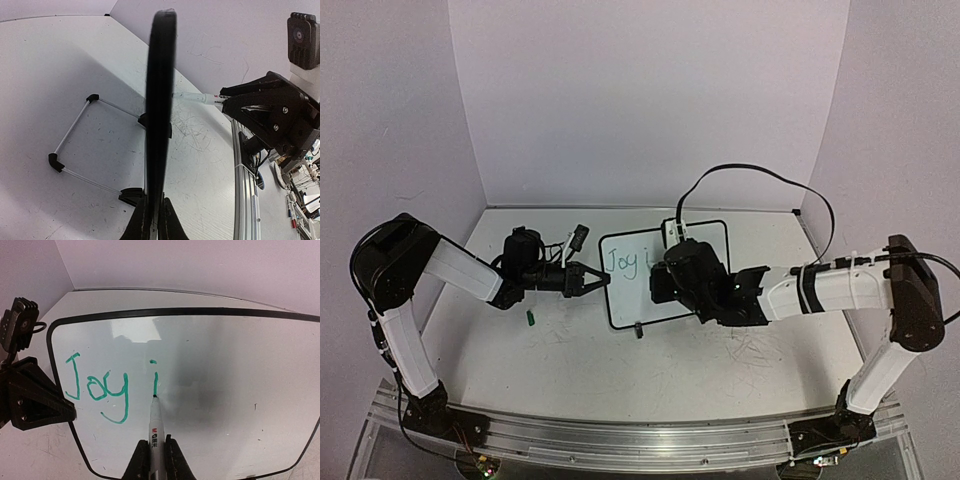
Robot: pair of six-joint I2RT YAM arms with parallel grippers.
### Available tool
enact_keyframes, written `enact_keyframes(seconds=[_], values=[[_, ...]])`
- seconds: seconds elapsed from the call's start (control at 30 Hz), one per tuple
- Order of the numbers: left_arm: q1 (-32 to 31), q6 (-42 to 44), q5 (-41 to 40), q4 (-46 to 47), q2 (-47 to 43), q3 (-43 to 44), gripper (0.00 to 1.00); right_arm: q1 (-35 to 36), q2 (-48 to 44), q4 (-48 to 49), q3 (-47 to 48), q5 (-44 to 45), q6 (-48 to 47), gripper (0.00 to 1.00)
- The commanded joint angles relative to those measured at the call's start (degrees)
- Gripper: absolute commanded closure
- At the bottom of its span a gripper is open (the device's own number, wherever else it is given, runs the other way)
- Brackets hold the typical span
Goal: Write a sentence on the whiteboard
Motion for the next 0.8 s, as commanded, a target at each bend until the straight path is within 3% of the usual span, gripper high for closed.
enact_keyframes(seconds=[0.0,0.43,0.77], values=[[-0.6,1.0,1.6,1.2,-2.5,-0.5,1.0,0.2,-0.5,-0.8,-0.7,0.2,1.3,1.0],[-0.6,0.9,1.6,1.2,-2.4,-0.6,1.0,-0.3,-5.6,-0.4,-0.5,1.1,0.0,1.0],[-0.6,1.0,1.4,1.2,-2.5,-0.6,1.0,-0.9,-2.9,0.5,2.5,1.7,-2.7,1.0]])
